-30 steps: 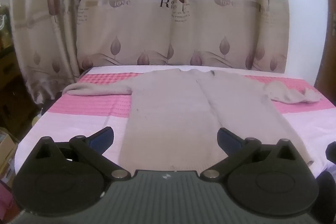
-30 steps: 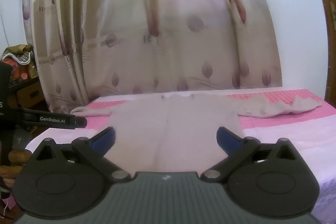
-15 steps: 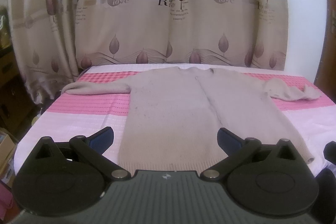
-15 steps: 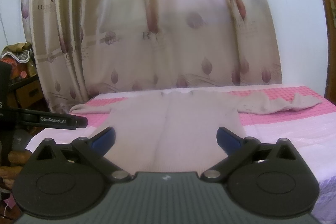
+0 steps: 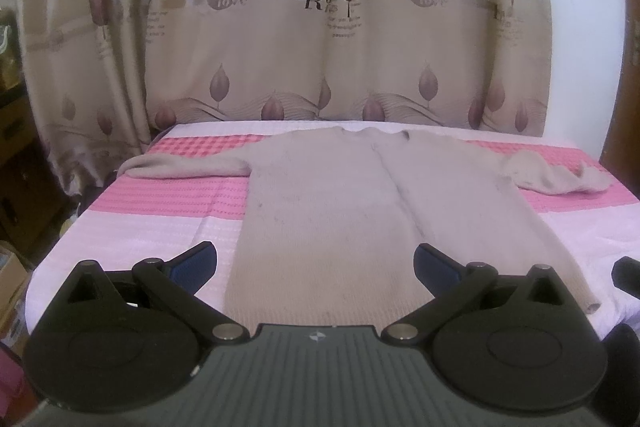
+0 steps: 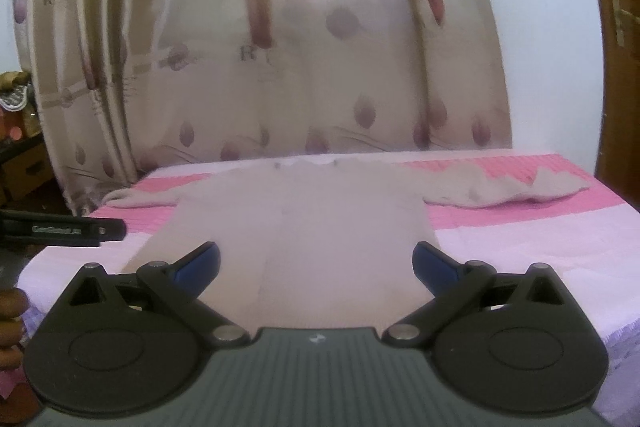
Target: Fold small clothes
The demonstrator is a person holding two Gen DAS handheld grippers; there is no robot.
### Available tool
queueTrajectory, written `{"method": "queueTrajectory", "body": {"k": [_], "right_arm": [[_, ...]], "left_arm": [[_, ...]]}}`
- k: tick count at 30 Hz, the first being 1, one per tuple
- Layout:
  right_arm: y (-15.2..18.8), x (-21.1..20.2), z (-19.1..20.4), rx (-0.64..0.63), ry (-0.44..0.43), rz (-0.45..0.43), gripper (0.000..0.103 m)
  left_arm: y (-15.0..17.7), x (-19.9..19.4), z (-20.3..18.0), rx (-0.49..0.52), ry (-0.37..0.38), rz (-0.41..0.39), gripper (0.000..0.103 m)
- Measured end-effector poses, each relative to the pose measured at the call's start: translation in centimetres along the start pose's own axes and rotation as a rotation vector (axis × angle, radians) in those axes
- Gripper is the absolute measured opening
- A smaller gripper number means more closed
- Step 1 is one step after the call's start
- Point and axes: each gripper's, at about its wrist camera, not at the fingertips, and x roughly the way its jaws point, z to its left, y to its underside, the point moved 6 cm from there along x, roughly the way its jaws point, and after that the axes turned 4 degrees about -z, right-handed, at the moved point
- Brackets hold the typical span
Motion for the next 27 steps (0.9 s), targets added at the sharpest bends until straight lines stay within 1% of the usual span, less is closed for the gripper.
{"method": "queueTrajectory", "body": {"k": [14, 16, 20, 23, 25, 26, 27], "right_arm": [[0.7, 1.5, -1.7, -0.008, 0.11, 0.061, 0.103], [0.7, 1.7, -1.8, -0.012, 0.114, 0.067, 0.103], [0.7, 2.4, -2.0, -0.008, 0.115, 0.087, 0.103], [0.9, 2.8, -2.3, 0.024, 0.093, 0.095, 0.103], [1.0, 3.3, -2.3, 0.038, 0.078, 0.103, 0.103], [1.0, 3.6, -2.3, 0.041, 0.072, 0.109, 0.103], [1.1, 3.9, -2.3, 0.042, 0.066, 0.116, 0.103]], "left_arm": [[0.2, 0.3, 0.3, -0.004, 0.01, 0.011, 0.103], [0.2, 0.3, 0.3, -0.005, 0.01, 0.008, 0.103], [0.3, 0.7, 0.4, -0.011, 0.036, 0.014, 0.103], [0.5, 1.3, 0.8, -0.049, 0.073, 0.037, 0.103], [0.6, 1.5, 1.2, -0.08, 0.102, 0.031, 0.103], [0.5, 1.6, 1.5, -0.094, 0.089, 0.022, 0.103], [0.5, 1.8, 1.9, -0.111, 0.058, 0.008, 0.103]]}}
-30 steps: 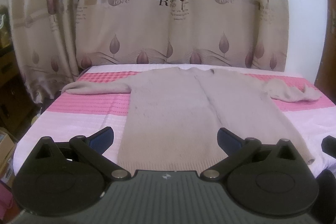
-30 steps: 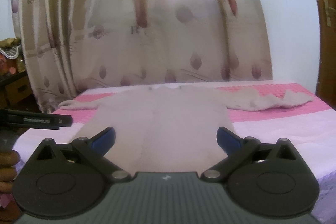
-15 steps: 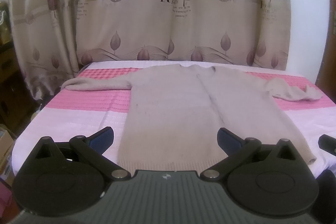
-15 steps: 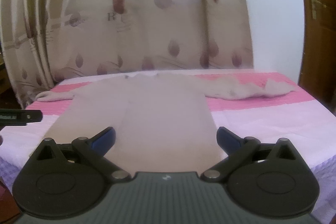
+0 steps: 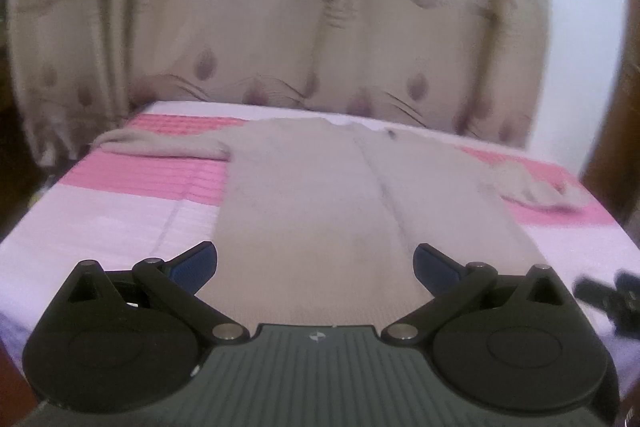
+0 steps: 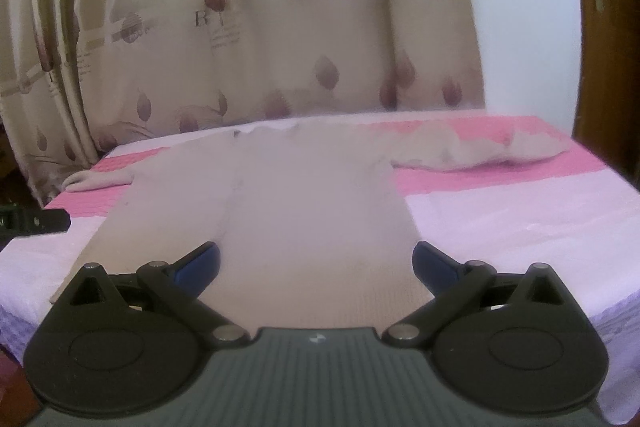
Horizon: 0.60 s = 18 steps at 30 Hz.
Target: Fold small clothes
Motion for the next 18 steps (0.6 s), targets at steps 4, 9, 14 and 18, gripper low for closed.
{"method": "queueTrajectory", "body": {"k": [4, 9, 14, 18], "right_arm": [[0.1, 1.0, 0.4, -0.007, -0.012, 0.015, 0.103], [0.1, 2.1, 1.4, -0.025, -0.027, 0.032, 0.103], [0.0, 3.4, 2.6, -0.046, -0.043, 0.055, 0.103], [-0.1, 4.4, 3.5, -0.065, -0.059, 0.069, 0.103]], "left_arm": [[-0.7, 0.3, 2.1, -0.08, -0.105, -0.06, 0.103], [-1.4, 2.8, 4.2, -0.08, -0.105, 0.05, 0.103], [-1.7, 4.3, 6.5, -0.063, -0.146, 0.092, 0.103], [-2.1, 5.5, 8.1, -0.068, -0.19, 0.115, 0.103]]}}
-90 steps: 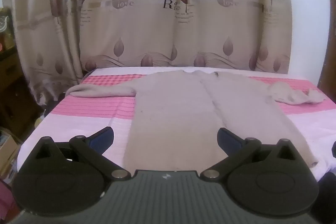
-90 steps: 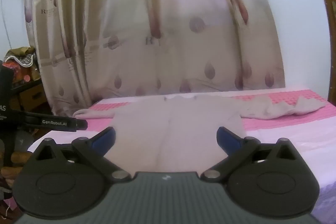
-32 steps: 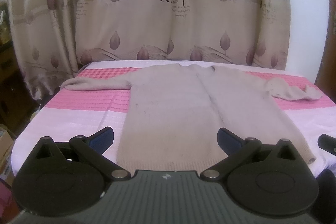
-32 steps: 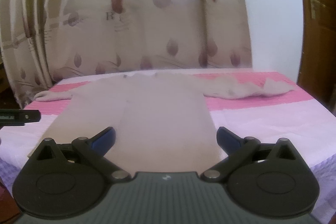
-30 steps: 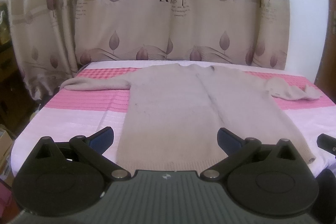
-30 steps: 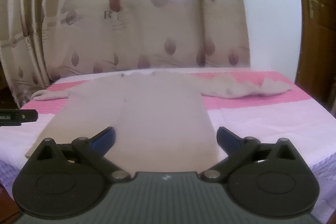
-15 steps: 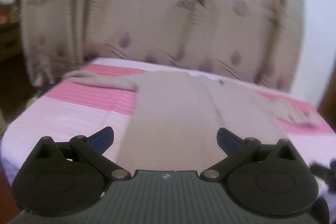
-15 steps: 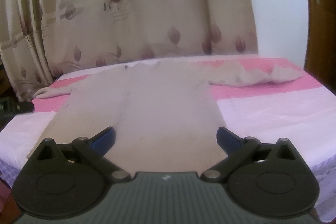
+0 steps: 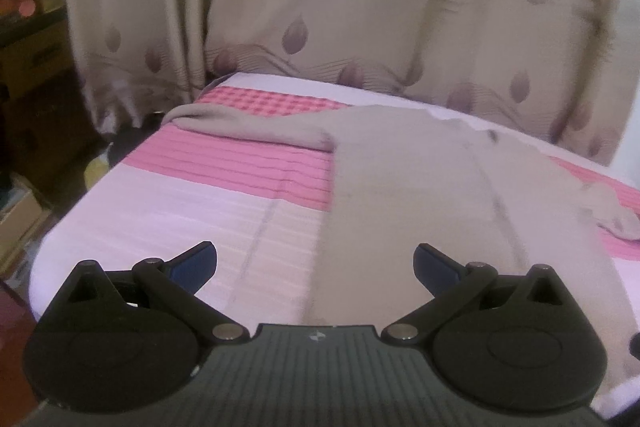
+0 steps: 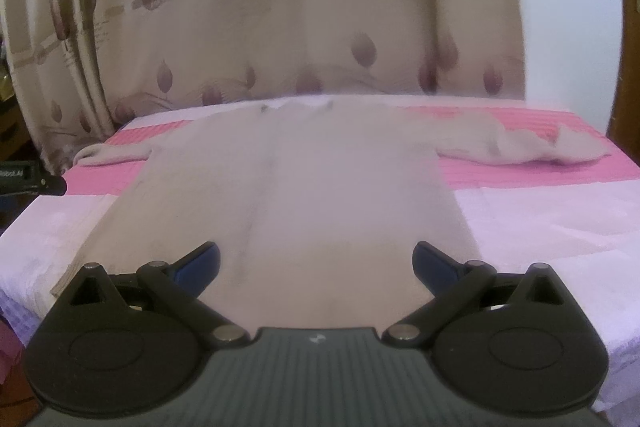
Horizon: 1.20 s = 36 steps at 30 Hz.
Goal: Fold small clothes
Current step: 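Grasp the sweater sleeve cuff with the left tool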
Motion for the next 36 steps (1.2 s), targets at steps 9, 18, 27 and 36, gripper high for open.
{"method": "queueTrajectory", "body": {"k": [9, 18, 27, 36], "right_arm": [[0.6, 2.6, 1.0, -0.029, -0.044, 0.063, 0.103], [1.6, 5.3, 0.4, -0.009, -0.044, 0.124, 0.103], [3.3, 8.2, -1.7, 0.015, -0.002, 0.209, 0.103], [3.3, 8.8, -2.0, 0.013, 0.002, 0.222, 0.103]], "left_arm": [[-3.0, 4.4, 4.8, 0.065, -0.032, 0.009, 0.103], [-11.1, 15.4, 16.5, -0.144, -0.066, 0.1, 0.089], [-14.1, 26.8, 20.5, -0.34, -0.035, 0.292, 0.076], [-14.4, 30.0, 21.2, -0.582, 0.069, 0.304, 0.063]]}}
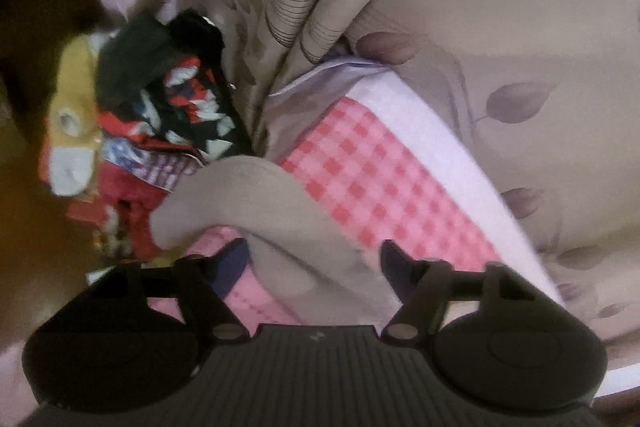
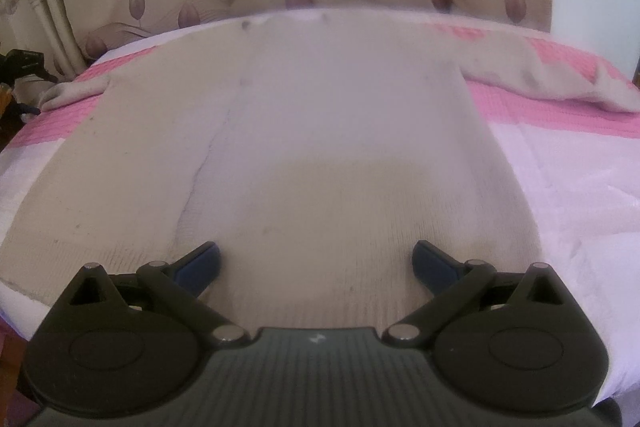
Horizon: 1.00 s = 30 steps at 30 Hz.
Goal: Fold small clothes
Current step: 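Grasp the sweater sleeve cuff with the left tool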
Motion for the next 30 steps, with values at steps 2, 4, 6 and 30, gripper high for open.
{"method": "queueTrajectory", "body": {"k": [2, 4, 6, 30], "right_arm": [[-0.1, 0.0, 0.0, 0.003, -0.007, 0.003, 0.103], [-0.2, 0.1, 0.0, 0.003, -0.014, 0.003, 0.103], [-0.2, 0.2, 0.1, -0.002, -0.012, 0.001, 0.103], [-0.1, -0.4, -1.3, 0.063, -0.053, -0.017, 0.103]], "left_arm": [[0.2, -0.9, 0.4, -0.068, 0.045, -0.015, 0.06], [0.7, -1.6, 0.8, -0.158, 0.149, 0.007, 0.06], [1.2, -2.3, 1.1, -0.233, 0.221, 0.004, 0.06], [4.9, -9.5, 2.3, -0.148, 0.043, -0.316, 0.007]]}}
